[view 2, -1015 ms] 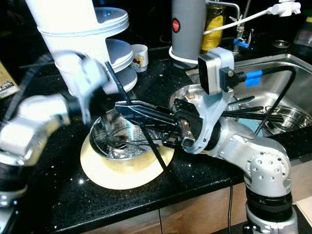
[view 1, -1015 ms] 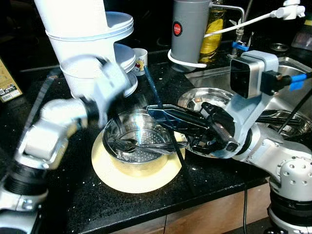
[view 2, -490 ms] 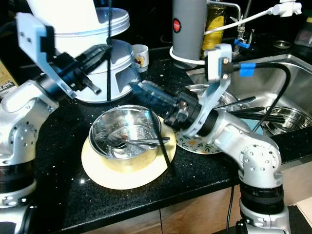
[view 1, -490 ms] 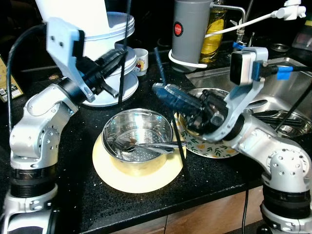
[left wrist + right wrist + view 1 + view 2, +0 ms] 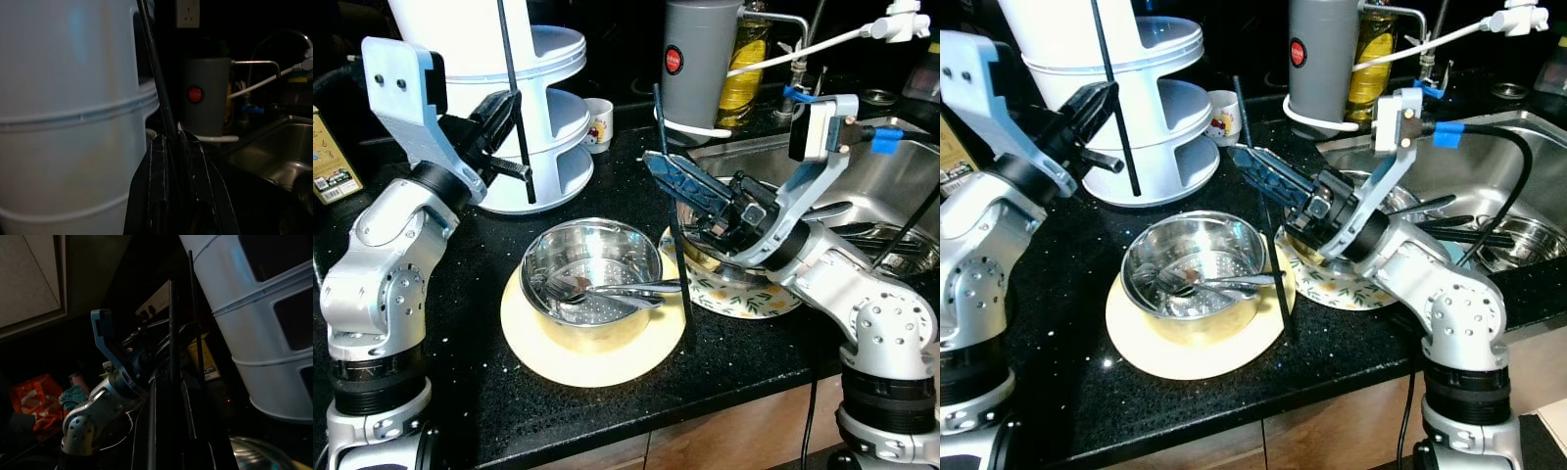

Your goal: Kitchen organization

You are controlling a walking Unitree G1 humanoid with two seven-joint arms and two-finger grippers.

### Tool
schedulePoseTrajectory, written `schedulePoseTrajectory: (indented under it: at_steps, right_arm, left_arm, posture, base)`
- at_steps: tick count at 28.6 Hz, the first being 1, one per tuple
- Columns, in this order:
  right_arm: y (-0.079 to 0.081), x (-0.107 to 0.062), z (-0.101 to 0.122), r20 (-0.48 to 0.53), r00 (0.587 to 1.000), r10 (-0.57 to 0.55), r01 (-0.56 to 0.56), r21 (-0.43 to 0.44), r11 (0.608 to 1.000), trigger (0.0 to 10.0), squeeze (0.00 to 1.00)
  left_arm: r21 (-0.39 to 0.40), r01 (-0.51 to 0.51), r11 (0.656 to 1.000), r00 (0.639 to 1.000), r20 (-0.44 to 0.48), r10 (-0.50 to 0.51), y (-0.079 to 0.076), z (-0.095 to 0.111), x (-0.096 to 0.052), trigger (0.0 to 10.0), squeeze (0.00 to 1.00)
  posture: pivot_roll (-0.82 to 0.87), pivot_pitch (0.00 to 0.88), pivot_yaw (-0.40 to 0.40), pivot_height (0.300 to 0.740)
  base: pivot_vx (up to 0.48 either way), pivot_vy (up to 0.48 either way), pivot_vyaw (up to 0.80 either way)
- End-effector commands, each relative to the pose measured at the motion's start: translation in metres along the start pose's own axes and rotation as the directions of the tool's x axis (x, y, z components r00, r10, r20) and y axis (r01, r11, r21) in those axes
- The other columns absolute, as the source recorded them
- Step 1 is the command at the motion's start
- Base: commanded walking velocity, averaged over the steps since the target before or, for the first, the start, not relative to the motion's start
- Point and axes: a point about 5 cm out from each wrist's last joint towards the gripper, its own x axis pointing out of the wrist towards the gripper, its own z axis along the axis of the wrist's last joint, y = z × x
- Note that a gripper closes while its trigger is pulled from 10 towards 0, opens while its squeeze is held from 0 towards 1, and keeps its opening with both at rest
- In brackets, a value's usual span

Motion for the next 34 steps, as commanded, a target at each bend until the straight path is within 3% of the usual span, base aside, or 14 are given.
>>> schedulePoseTrajectory:
  at_steps: [1, 13, 18, 23, 34]
  right_arm:
    - [0.001, 0.001, 0.004, 0.021, 1.0, 0.002, -0.002, -0.01, 1.0, 10.0, 0.0]
    - [-0.003, -0.001, 0.002, 0.023, 1.0, -0.02, 0.02, -0.003, 1.0, 10.0, 0.0]
    - [-0.016, -0.003, -0.003, 0.011, 0.991, -0.135, 0.136, -0.05, 0.989, 10.0, 0.0]
    - [-0.025, -0.005, -0.004, 0.021, 0.981, -0.195, 0.196, -0.05, 0.979, 10.0, 0.0]
    - [-0.027, -0.003, -0.014, -0.005, 0.978, -0.209, 0.208, -0.064, 0.976, 10.0, 0.0]
  left_arm:
    - [0.005, -0.007, 1.0, 1.0, -0.018, 0.007, -0.002, -0.002, -0.002, 10.0, 0.0]
    - [-0.004, 0.006, 1.0, 0.999, -0.038, -0.006, -0.011, -0.008, -0.003, 10.0, 0.0]
    - [-0.009, -0.003, 1.0, 0.998, -0.062, 0.003, -0.013, -0.016, -0.006, 10.0, 0.0]
    - [-0.02, -0.007, 1.0, 0.996, -0.086, 0.006, -0.014, -0.023, -0.009, 10.0, 0.0]
    - [0.014, -0.005, 1.0, 0.998, -0.067, 0.006, -0.017, -0.029, -0.014, 10.0, 0.0]
  posture:
    - [0.03, 0.0, 0.025, 0.74]
    - [0.03, 0.0, 0.023, 0.74]
    - [0.03, 0.0, 0.022, 0.74]
    - [0.03, 0.0, 0.021, 0.74]
    - [0.03, 0.0, 0.021, 0.74]
  base:
    - [-0.322, 0.0, 0.0]
    - [-0.319, 0.0, 0.0]
    - [-0.288, 0.0, 0.0]
    - [0.0, 0.0, 0.0]
    - [0.0, 0.0, 0.0]
